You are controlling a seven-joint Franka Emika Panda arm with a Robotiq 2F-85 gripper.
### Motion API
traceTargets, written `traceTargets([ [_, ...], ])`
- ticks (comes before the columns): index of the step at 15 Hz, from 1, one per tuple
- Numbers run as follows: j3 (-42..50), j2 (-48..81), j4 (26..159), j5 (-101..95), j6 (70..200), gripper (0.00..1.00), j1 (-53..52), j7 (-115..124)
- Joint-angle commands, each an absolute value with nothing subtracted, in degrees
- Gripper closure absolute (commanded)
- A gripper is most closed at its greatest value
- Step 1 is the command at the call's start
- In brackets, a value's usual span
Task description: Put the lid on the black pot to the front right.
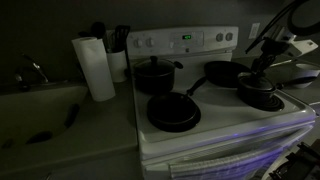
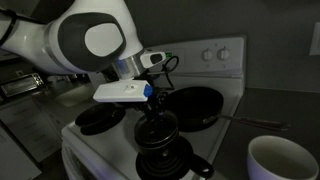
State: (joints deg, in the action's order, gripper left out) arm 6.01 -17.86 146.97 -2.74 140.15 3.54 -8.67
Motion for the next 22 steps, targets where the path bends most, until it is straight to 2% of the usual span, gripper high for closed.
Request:
traceTargets([
  [1, 6.2, -18.2, 146.3, -1.8, 137.4, 0.84, 3.6, -8.7],
  [9, 5.7, -17.3, 144.9, -3.4, 130.7, 0.84, 4.2, -7.3],
  [19, 3.8, -12.9, 143.1, -10.0, 131.2, 0.84, 4.0, -3.4],
  [20, 3.8, -12.7, 142.8, -9.9, 130.6, 0.75, 3.9, -3.7],
  [21, 3.7, -12.6, 142.5, -9.9, 129.8, 0.34, 3.8, -3.9],
  [22, 3.7, -12.5, 142.1, -10.0, 129.1, 0.34, 3.8, -3.9],
])
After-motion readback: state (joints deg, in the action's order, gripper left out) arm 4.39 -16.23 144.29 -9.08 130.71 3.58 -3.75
